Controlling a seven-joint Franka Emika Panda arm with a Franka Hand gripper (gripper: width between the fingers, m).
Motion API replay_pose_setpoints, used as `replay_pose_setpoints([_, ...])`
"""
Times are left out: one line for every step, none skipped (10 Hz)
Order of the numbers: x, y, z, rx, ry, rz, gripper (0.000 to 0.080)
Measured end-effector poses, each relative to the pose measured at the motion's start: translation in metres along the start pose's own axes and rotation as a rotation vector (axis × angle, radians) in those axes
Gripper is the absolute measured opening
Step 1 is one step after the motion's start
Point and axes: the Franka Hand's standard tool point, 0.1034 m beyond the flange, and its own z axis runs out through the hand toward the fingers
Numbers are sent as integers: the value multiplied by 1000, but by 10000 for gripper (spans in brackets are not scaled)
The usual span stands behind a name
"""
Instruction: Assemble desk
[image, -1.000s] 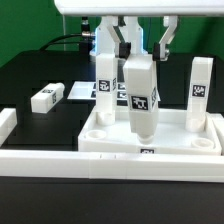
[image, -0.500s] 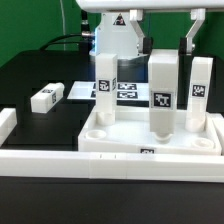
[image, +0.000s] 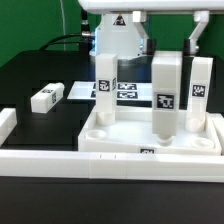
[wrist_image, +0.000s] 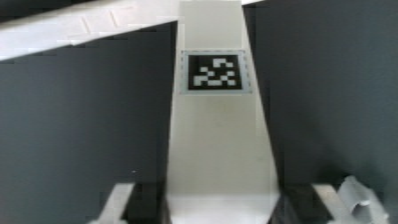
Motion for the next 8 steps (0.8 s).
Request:
replay_pose_setpoints([-1,-5,-2,2,-4,15,284])
replay_pose_setpoints([-2,-4,0,2,-6,14,284])
replay_pose_setpoints([-2,-4,0,1,-6,14,284])
replay_pose_setpoints([-2,-5,0,2,-6,12,284])
replay_pose_setpoints([-6,-11,-3,9,8,3,284])
replay_pose_setpoints([-17,-18,-10,22,21,-12,284])
replay_pose_setpoints([-29,-18,-14,28,15,-17,284])
replay_pose_setpoints([-30,-17,-13,26,12,-16,284])
